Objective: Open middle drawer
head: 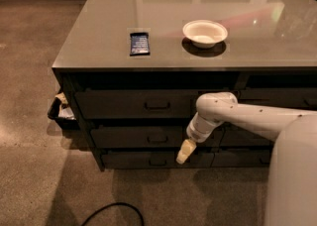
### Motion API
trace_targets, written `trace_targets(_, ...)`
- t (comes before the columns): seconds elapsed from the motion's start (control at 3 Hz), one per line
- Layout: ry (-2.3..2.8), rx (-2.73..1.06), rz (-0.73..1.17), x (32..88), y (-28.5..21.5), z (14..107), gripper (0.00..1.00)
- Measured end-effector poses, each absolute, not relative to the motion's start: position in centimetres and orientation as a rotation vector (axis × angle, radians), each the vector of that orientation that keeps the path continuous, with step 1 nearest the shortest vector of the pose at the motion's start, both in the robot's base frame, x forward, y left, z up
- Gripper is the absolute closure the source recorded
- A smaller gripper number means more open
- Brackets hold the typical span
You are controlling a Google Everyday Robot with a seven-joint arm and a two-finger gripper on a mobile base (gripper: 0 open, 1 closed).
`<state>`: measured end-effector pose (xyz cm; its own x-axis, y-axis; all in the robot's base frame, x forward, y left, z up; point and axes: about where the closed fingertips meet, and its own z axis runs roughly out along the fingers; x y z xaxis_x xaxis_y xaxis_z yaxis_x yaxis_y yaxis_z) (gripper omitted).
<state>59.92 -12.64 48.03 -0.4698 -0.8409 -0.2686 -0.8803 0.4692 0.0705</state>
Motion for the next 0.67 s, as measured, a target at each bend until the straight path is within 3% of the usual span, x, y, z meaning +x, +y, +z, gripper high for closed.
trace_targets(0.67,2.375,-1.389,0.406,60.4,-11.3,47.9,0.0)
